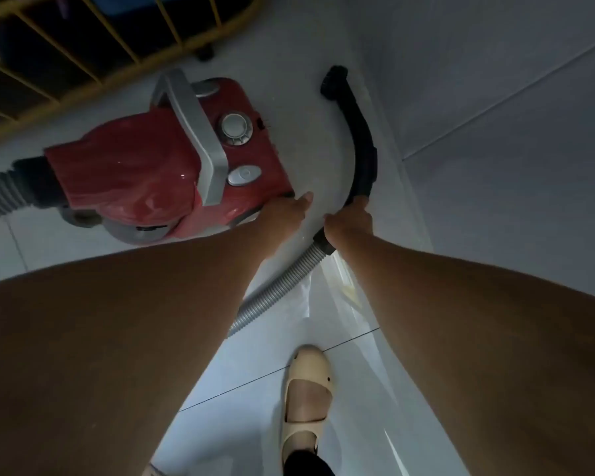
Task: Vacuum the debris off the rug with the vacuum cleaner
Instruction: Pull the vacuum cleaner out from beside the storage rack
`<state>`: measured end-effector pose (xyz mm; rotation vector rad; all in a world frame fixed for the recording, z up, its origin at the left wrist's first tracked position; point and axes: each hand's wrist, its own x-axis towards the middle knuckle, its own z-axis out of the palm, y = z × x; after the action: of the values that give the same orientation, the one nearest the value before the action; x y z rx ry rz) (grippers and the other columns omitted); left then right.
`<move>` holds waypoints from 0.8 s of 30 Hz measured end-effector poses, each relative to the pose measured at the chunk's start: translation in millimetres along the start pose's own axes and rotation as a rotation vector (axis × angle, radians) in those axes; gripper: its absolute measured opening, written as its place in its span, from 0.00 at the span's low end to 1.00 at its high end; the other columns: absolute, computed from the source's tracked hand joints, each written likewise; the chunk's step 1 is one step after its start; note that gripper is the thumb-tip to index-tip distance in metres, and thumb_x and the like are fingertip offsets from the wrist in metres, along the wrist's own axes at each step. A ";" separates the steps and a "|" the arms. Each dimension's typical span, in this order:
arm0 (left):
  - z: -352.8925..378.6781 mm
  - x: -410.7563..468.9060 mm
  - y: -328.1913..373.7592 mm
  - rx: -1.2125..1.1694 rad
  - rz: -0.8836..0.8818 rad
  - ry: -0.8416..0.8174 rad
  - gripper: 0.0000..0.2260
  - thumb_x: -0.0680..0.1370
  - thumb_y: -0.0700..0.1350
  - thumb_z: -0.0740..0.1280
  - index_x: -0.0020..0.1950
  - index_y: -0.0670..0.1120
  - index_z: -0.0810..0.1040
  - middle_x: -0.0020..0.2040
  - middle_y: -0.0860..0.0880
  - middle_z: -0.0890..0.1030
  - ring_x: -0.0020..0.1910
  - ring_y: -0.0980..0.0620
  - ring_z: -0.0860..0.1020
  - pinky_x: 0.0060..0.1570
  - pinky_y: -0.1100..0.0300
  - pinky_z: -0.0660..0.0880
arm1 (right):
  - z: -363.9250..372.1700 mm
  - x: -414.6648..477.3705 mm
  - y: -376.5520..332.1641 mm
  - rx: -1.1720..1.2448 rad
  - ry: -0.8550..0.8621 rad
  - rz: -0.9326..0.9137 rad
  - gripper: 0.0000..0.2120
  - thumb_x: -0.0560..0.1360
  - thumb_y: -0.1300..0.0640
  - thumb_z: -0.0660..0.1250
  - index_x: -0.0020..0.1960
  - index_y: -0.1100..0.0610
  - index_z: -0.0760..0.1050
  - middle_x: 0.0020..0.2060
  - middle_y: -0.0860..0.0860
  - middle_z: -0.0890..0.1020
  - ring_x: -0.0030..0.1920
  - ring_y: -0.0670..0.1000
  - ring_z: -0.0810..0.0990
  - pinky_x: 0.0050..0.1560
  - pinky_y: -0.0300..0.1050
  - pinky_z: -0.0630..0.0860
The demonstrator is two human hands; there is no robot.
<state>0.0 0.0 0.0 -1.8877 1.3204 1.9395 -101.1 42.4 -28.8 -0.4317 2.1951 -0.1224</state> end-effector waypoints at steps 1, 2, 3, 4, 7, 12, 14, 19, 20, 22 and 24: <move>3.2 2.2 0.2 -0.023 -0.008 -0.016 0.14 0.82 0.55 0.57 0.49 0.46 0.74 0.46 0.49 0.77 0.54 0.48 0.76 0.57 0.55 0.72 | 0.4 3.0 1.6 0.030 -0.001 0.000 0.31 0.76 0.54 0.66 0.73 0.56 0.54 0.65 0.61 0.72 0.62 0.63 0.75 0.63 0.58 0.74; 5.8 5.6 1.1 -0.009 -0.015 -0.023 0.15 0.83 0.55 0.56 0.45 0.47 0.73 0.46 0.48 0.77 0.54 0.49 0.75 0.59 0.55 0.72 | 1.8 7.5 2.1 0.051 0.009 -0.002 0.31 0.76 0.55 0.66 0.73 0.57 0.54 0.65 0.61 0.72 0.62 0.62 0.75 0.63 0.57 0.74; 7.6 8.9 -0.1 0.022 -0.017 -0.037 0.16 0.83 0.56 0.56 0.44 0.46 0.73 0.49 0.46 0.77 0.55 0.49 0.75 0.62 0.53 0.71 | 2.5 8.4 2.2 0.077 0.014 0.015 0.30 0.76 0.55 0.66 0.72 0.57 0.54 0.65 0.61 0.73 0.61 0.62 0.75 0.62 0.57 0.74; 10.0 11.5 -0.8 0.041 -0.018 -0.047 0.17 0.83 0.56 0.56 0.47 0.45 0.75 0.53 0.43 0.77 0.58 0.48 0.75 0.65 0.51 0.70 | 2.9 11.4 2.2 0.125 0.033 0.038 0.30 0.76 0.56 0.66 0.72 0.58 0.55 0.64 0.61 0.72 0.61 0.62 0.75 0.62 0.57 0.74; 19.6 21.0 -2.7 0.064 -0.015 -0.012 0.24 0.82 0.57 0.56 0.61 0.38 0.76 0.61 0.42 0.78 0.64 0.43 0.75 0.66 0.50 0.70 | -3.0 18.2 -1.4 0.317 0.109 0.171 0.28 0.75 0.57 0.67 0.70 0.60 0.57 0.64 0.61 0.71 0.61 0.61 0.75 0.62 0.56 0.75; 30.4 17.0 5.0 0.077 -0.068 -0.081 0.32 0.81 0.63 0.51 0.73 0.41 0.68 0.72 0.43 0.71 0.70 0.45 0.69 0.68 0.52 0.64 | -14.5 23.0 -1.9 0.261 0.032 0.198 0.23 0.74 0.46 0.67 0.63 0.59 0.72 0.59 0.58 0.77 0.54 0.57 0.79 0.56 0.51 0.78; 28.7 11.1 7.1 0.079 -0.081 -0.077 0.33 0.80 0.65 0.49 0.74 0.42 0.67 0.73 0.44 0.69 0.71 0.46 0.68 0.69 0.51 0.60 | -18.0 18.7 -2.8 0.392 -0.036 0.203 0.27 0.75 0.46 0.67 0.68 0.60 0.68 0.61 0.58 0.76 0.56 0.57 0.78 0.55 0.49 0.77; 14.2 -12.5 18.6 0.061 -0.106 -0.051 0.36 0.78 0.68 0.48 0.76 0.44 0.64 0.74 0.46 0.67 0.73 0.46 0.65 0.70 0.49 0.59 | -26.6 0.2 -12.0 0.566 -0.127 0.207 0.32 0.78 0.44 0.64 0.73 0.62 0.62 0.66 0.58 0.73 0.64 0.58 0.74 0.64 0.56 0.74; 10.5 -17.9 21.5 0.045 -0.109 -0.036 0.35 0.79 0.67 0.49 0.76 0.43 0.64 0.74 0.46 0.67 0.73 0.47 0.65 0.70 0.50 0.59 | -30.0 -3.1 -14.0 0.533 -0.149 0.179 0.32 0.78 0.42 0.62 0.73 0.63 0.63 0.67 0.59 0.73 0.64 0.58 0.73 0.65 0.56 0.73; 2.8 -30.7 26.0 0.032 -0.114 -0.021 0.32 0.81 0.64 0.50 0.74 0.42 0.66 0.72 0.45 0.70 0.70 0.47 0.69 0.67 0.53 0.62 | -36.2 -10.5 -18.2 0.453 -0.215 0.141 0.33 0.79 0.38 0.57 0.71 0.65 0.67 0.66 0.60 0.74 0.65 0.59 0.73 0.67 0.56 0.70; -4.7 -43.2 29.7 0.029 -0.131 -0.034 0.30 0.82 0.62 0.50 0.74 0.42 0.67 0.71 0.45 0.72 0.66 0.48 0.72 0.59 0.56 0.64 | -40.7 -21.1 -22.3 0.399 -0.242 0.108 0.34 0.79 0.37 0.56 0.70 0.65 0.67 0.66 0.60 0.74 0.65 0.59 0.73 0.66 0.54 0.70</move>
<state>-6.2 -1.1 52.2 -1.8689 1.1775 1.8705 -115.4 26.3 17.4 -0.0966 1.8908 -0.4182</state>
